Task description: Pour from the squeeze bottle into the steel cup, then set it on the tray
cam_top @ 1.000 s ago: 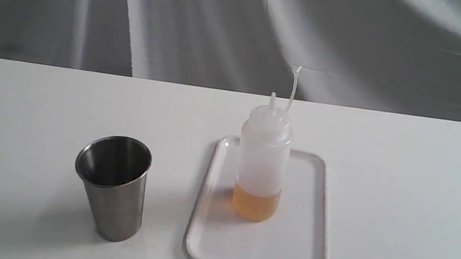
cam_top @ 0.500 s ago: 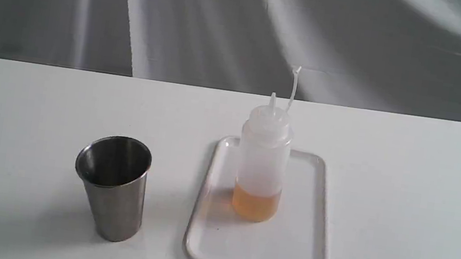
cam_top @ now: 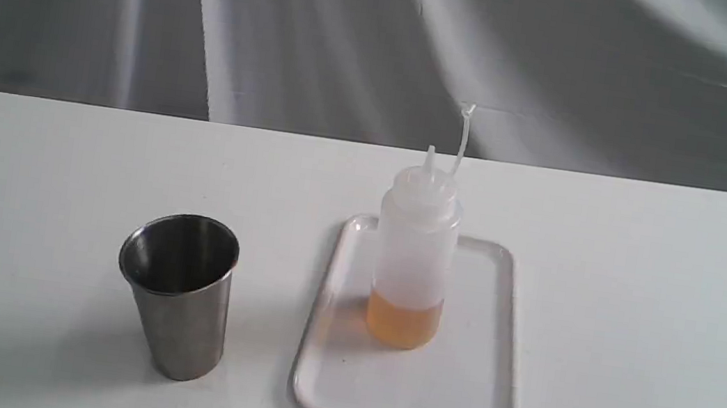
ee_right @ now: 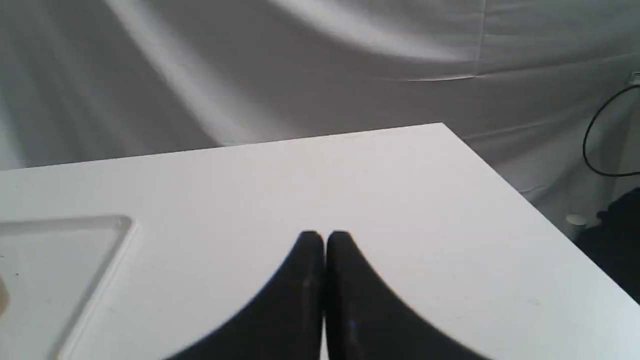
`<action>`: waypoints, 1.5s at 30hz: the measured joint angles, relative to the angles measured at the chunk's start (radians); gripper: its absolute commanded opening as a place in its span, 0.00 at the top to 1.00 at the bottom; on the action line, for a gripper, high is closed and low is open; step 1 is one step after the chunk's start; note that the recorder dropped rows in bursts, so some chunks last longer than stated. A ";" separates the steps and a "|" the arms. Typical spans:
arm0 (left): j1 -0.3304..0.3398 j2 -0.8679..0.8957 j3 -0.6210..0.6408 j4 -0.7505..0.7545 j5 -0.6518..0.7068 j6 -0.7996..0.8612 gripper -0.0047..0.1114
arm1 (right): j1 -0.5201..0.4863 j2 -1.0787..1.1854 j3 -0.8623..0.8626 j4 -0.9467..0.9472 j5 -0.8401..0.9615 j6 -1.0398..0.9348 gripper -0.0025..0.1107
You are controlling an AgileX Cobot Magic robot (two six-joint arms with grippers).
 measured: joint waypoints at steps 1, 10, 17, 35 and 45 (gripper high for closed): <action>0.000 0.000 0.000 0.000 0.000 0.000 0.89 | 0.000 0.000 0.000 0.000 0.000 -0.004 0.98; 0.000 0.000 0.000 0.000 0.000 0.000 0.89 | 0.000 0.000 0.000 0.153 0.037 -0.201 0.98; 0.000 0.000 0.000 0.000 0.000 0.000 0.89 | 0.000 0.000 0.000 0.483 0.042 -0.579 0.98; 0.000 0.000 0.000 0.000 0.000 0.000 0.89 | 0.000 0.000 0.000 0.607 0.067 -0.708 0.98; 0.000 0.000 0.000 0.000 0.000 0.000 0.89 | 0.000 0.000 0.000 0.610 0.067 -0.708 0.98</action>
